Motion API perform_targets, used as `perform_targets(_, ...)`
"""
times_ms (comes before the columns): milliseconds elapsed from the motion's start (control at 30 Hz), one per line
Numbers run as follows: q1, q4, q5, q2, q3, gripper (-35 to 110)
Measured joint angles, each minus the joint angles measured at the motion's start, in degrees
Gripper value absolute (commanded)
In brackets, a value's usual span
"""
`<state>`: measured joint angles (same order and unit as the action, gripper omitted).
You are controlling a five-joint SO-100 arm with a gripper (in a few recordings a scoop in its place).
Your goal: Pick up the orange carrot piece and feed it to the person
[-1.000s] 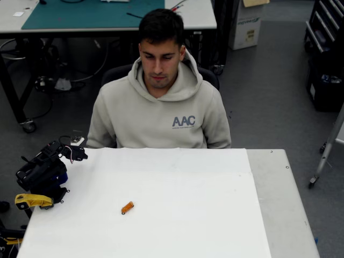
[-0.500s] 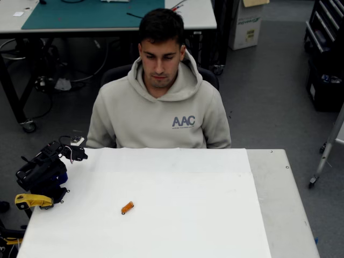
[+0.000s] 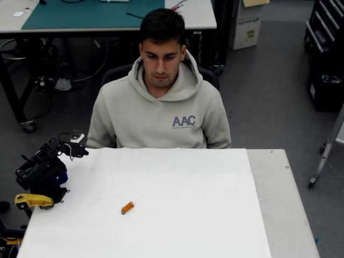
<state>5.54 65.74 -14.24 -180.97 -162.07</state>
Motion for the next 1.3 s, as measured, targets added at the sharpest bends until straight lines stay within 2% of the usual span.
perform_targets(367,-6.42,0.00,-0.44,23.82,18.72,-3)
perform_targets(800,-19.51,-0.09,-0.53,48.43,35.95,-3)
perform_targets(1300,-32.61,-0.09,-13.71,66.97,43.33,-3)
